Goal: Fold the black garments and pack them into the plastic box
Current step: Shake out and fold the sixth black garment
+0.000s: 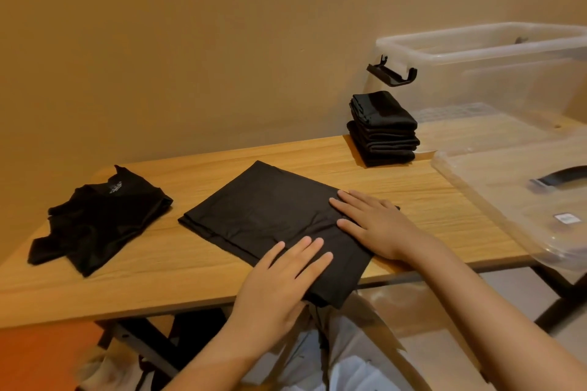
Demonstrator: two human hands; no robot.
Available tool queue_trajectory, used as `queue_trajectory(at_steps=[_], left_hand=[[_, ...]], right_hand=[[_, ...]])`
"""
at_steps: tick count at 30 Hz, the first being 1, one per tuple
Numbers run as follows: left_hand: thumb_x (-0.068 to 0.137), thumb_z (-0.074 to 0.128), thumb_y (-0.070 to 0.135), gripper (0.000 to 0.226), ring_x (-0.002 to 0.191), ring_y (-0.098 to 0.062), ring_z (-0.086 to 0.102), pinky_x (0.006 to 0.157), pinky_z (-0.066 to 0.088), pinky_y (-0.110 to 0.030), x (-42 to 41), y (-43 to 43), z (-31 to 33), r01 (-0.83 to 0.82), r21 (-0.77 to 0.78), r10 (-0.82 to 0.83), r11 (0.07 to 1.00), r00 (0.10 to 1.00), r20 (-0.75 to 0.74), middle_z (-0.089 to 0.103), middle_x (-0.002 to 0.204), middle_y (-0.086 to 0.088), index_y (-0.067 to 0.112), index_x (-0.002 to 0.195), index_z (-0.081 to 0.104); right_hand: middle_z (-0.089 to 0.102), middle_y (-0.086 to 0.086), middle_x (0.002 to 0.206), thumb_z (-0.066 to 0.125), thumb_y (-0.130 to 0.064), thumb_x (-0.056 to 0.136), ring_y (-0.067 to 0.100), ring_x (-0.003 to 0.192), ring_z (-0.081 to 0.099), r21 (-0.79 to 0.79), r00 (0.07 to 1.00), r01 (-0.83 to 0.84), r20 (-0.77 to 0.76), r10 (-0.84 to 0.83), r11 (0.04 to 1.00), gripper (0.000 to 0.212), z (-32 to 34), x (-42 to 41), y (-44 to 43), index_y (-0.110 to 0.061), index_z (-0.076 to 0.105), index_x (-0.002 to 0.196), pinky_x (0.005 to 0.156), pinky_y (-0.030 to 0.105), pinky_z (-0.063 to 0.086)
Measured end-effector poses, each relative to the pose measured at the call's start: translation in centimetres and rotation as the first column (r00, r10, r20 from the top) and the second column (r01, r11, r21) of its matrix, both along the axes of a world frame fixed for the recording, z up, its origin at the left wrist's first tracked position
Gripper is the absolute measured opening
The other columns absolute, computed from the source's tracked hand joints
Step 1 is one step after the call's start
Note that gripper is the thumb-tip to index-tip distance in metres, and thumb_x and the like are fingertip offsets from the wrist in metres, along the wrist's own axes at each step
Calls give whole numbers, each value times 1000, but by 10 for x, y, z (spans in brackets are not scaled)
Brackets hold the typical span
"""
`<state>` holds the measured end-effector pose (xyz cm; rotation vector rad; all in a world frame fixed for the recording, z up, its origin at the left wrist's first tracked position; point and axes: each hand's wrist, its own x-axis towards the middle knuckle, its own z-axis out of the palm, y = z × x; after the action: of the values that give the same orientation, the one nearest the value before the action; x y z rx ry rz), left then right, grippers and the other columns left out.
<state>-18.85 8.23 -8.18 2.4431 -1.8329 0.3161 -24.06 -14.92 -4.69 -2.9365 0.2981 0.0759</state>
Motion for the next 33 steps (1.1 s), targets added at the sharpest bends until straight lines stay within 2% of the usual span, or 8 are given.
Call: queue_trajectory(at_steps=[8, 13, 16, 18, 23, 26, 31, 33], left_hand=[[79, 41, 12, 50, 133, 2, 44, 114, 29, -29, -5, 36, 4, -32, -350, -93, 936, 938, -333, 58, 134, 20, 32, 116, 67], [86, 46, -11, 68, 130, 1, 47, 112, 34, -22, -4, 54, 18, -300, -331, -7, 895, 731, -682, 61, 122, 30, 51, 111, 60], [87, 48, -18, 65, 105, -6, 65, 87, 53, -40, 0, 64, 33, -369, -336, -8, 867, 662, -750, 69, 109, 21, 43, 101, 66], [88, 50, -18, 58, 106, -4, 65, 85, 55, -36, -1, 71, 40, -402, -336, -18, 852, 618, -786, 71, 105, 18, 36, 94, 70], [90, 53, -13, 42, 106, -6, 65, 90, 52, -24, -9, 83, 40, -442, -327, -14, 835, 578, -816, 73, 98, 9, 24, 87, 72], [92, 53, -9, 39, 86, -17, 65, 78, 51, -30, -8, 88, 42, -469, -372, -55, 801, 562, -826, 69, 84, 0, 24, 78, 69], [95, 52, 3, 34, 86, -12, 66, 75, 50, -18, 8, 86, 70, -537, -395, -99, 745, 497, -862, 71, 84, 1, 24, 78, 72], [97, 49, 11, 29, 96, -14, 68, 80, 50, -27, 30, 78, 79, -666, -344, -127, 661, 353, -927, 74, 95, 1, 23, 91, 75]], right_hand=[[-16, -23, 152, 8, -77, 74, -3, 141, -19, 93, 1000, -3, 14, 1, 996, 86, 2, -69, 27, -40, -1, 152, 116, 27, -1], [-19, -30, 149, 59, -72, 74, -9, 138, -25, 31, 968, -251, -22, 252, 967, 99, -3, -80, 18, -49, -2, 148, 114, 24, -15], [10, -29, 152, 70, -39, 84, -9, 142, -2, 27, 945, -258, 216, 247, 966, 77, -20, -79, 18, -53, 22, 143, 122, 34, 5], [39, -22, 146, 74, -16, 80, -6, 138, 22, 42, 877, -276, 420, 234, 960, 71, -29, -82, 17, -46, 43, 136, 115, 42, 29], [58, -27, 127, 60, -24, 85, -6, 124, 47, 178, 799, -295, 584, 141, 939, 41, -35, -91, 27, -41, 61, 121, 101, 29, 43], [68, -23, 106, 61, -6, 89, 1, 107, 60, 506, 851, -275, 523, -38, 818, 37, -19, -88, 35, -38, 68, 107, 90, 26, 50], [70, -12, 91, 56, -1, 91, 3, 90, 63, 702, 835, -351, 534, -133, 620, 26, 36, -47, 51, -22, 71, 95, 76, 15, 49], [71, -12, 93, 54, -6, 93, 2, 91, 64, 790, 843, -311, 487, -231, 529, 24, 53, -15, 52, -22, 71, 97, 74, 16, 51]])
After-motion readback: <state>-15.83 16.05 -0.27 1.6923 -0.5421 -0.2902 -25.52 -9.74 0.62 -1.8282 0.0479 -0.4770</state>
